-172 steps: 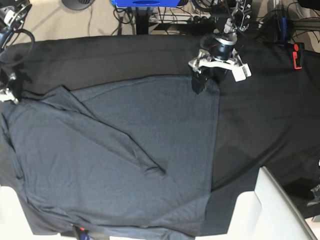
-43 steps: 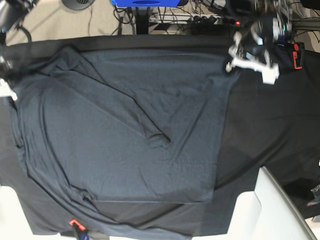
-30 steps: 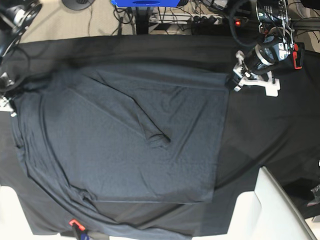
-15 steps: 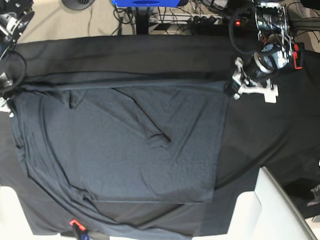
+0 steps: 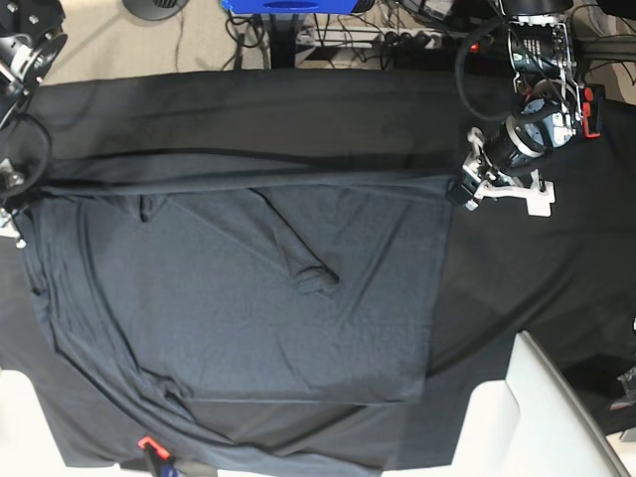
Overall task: Fold the T-shirt properly
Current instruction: 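Release the shirt and lift the right gripper away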
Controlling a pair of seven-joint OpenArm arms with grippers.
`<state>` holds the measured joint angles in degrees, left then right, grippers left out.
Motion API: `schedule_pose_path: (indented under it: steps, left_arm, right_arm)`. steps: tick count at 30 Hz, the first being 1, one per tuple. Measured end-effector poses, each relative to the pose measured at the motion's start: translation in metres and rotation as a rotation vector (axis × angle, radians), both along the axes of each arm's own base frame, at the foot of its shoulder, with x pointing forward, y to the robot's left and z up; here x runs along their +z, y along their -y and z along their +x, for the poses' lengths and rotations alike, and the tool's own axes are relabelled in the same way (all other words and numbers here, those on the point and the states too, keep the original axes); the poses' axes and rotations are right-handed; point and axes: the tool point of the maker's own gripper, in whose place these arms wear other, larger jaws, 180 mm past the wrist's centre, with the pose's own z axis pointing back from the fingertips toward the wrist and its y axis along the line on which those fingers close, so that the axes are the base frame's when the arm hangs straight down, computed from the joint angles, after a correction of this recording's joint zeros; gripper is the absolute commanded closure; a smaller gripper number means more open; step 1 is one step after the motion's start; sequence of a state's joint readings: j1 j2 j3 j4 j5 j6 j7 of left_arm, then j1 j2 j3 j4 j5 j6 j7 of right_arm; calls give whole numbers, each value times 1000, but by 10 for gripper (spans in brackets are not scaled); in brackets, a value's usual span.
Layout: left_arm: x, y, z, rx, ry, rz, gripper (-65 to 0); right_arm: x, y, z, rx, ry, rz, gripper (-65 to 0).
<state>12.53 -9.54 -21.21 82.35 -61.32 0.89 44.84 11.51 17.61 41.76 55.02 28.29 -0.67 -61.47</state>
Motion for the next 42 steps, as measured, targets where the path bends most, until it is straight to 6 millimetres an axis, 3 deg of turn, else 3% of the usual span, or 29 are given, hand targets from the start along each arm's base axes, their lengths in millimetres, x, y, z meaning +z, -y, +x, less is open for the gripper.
schedule_pose_path:
  steps: [10, 15, 16, 18, 21, 26, 30, 35, 37, 38, 40, 42]
  left_arm:
    - [-6, -1, 6, 11, -11, -10, 0]
    - [-3, -2, 8, 12, -1, -10, 0]
    - [-3, -2, 8, 12, -1, -10, -21]
    - [-1, -2, 9, 9, 6, -4, -169]
    - [12, -4, 16, 6, 43, 11, -339]
    - [34, -6, 30, -3, 109, 37, -527]
    - [62, -6, 53, -19, 198, 55, -607]
    - [85, -6, 57, -39, 252, 98, -609]
    - [97, -4, 55, -68, 285, 115, -601]
    - [100, -5, 50, -79, 292, 129, -564]
    - [93, -9, 35, -73, 263, 148, -374]
    - [75, -5, 14, -83, 193, 140, -87]
  right_arm:
    - [0, 0, 0, 0, -1, 0, -14]
    - [0, 0, 0, 0, 1, -2, -186]
    - [0, 1, 1, -1, 3, -5, -212]
    - [1, 5, 3, -9, 18, -24, -255]
    - [3, 14, 9, -15, 61, -78, -270]
    - [21, 19, 23, 111, 196, -184, -269]
    - [48, 25, 30, 130, 290, -294, -266]
    - [80, 44, 22, 146, 354, -450, -264]
    - [86, 40, 15, 200, 354, -483, -263]
    - [85, 34, 13, 253, 339, -502, -251]
    - [73, 3, 18, 421, 335, -488, -162]
    - [64, -29, 26, 523, 338, -446, -27]
